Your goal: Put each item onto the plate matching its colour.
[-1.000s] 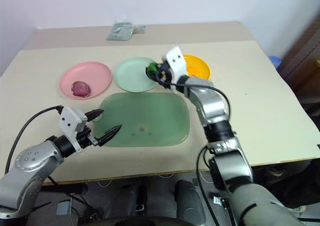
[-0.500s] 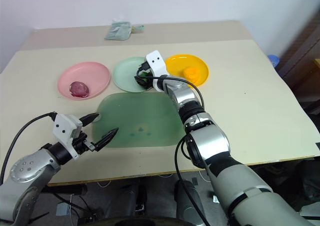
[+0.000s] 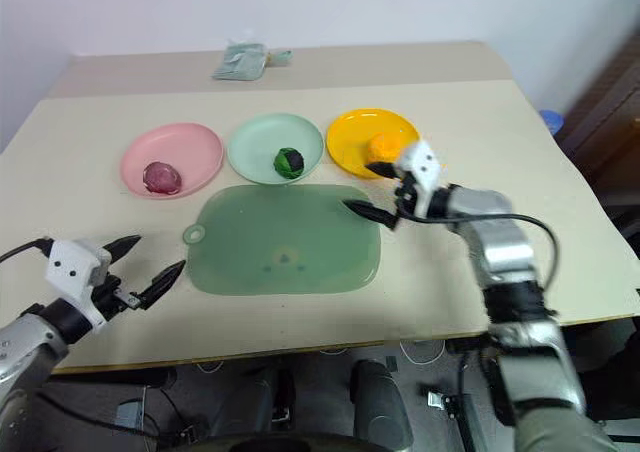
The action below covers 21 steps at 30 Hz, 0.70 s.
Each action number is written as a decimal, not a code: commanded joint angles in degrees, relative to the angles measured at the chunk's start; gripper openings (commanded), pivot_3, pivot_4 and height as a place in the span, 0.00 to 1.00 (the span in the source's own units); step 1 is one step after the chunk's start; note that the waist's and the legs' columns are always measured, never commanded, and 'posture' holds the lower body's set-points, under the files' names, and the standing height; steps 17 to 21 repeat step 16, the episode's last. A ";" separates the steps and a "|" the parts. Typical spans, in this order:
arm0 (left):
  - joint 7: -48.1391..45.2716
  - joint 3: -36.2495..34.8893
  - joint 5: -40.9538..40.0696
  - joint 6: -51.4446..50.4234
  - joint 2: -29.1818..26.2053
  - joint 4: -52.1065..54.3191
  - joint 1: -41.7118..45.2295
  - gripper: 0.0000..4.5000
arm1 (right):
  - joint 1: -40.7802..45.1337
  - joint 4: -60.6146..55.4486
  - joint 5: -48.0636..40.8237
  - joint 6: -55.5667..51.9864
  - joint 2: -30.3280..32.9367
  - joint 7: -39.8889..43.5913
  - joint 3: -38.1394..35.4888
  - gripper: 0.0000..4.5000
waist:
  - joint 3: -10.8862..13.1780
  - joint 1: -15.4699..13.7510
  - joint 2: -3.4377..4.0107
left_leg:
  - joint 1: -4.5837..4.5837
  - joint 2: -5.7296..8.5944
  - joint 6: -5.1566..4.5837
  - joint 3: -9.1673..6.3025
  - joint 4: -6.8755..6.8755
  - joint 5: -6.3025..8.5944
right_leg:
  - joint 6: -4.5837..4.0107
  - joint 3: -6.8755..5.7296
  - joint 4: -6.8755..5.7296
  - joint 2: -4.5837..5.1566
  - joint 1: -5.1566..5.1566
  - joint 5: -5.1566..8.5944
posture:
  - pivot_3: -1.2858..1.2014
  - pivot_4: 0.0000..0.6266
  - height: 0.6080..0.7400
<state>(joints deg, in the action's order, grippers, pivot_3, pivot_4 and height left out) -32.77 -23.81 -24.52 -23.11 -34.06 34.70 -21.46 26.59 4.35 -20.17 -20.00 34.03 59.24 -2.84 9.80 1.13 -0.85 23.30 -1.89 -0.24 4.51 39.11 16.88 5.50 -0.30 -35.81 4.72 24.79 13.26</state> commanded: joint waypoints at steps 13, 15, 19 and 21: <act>-1.82 -1.07 0.15 2.39 1.12 -0.21 -1.17 1.00 | -13.80 -11.00 -4.78 -6.15 8.24 -2.10 -9.14 0.99 | -0.01 -0.34 -0.03 | -0.01 -0.01 0.00 0.00 0.02 -0.01 | -0.13 0.03 0.05 -0.06 -0.02 0.08 | 0.52 0.24 1.00; -1.63 -0.67 0.39 2.37 1.33 -0.32 -0.85 1.00 | -12.95 -10.09 -4.65 -5.74 8.22 -2.08 -8.83 0.99 | -0.01 -0.37 -0.03 | -0.01 0.00 0.00 0.00 0.02 -0.01 | -0.13 0.03 0.04 -0.06 -0.02 0.08 | 0.52 0.24 1.00; -1.51 -0.53 0.49 2.44 1.41 -0.49 -0.63 1.00 | -12.50 -9.68 -4.58 -5.59 8.22 -2.09 -8.66 0.99 | -0.01 -0.37 -0.03 | -0.01 0.00 0.00 0.00 0.02 -0.01 | -0.13 0.03 0.04 -0.06 -0.02 0.08 | 0.52 0.24 1.00; -1.51 -0.53 0.49 2.44 1.41 -0.49 -0.63 1.00 | -12.50 -9.68 -4.58 -5.59 8.22 -2.09 -8.66 0.99 | -0.01 -0.37 -0.03 | -0.01 0.00 0.00 0.00 0.02 -0.01 | -0.13 0.03 0.04 -0.06 -0.02 0.08 | 0.52 0.24 1.00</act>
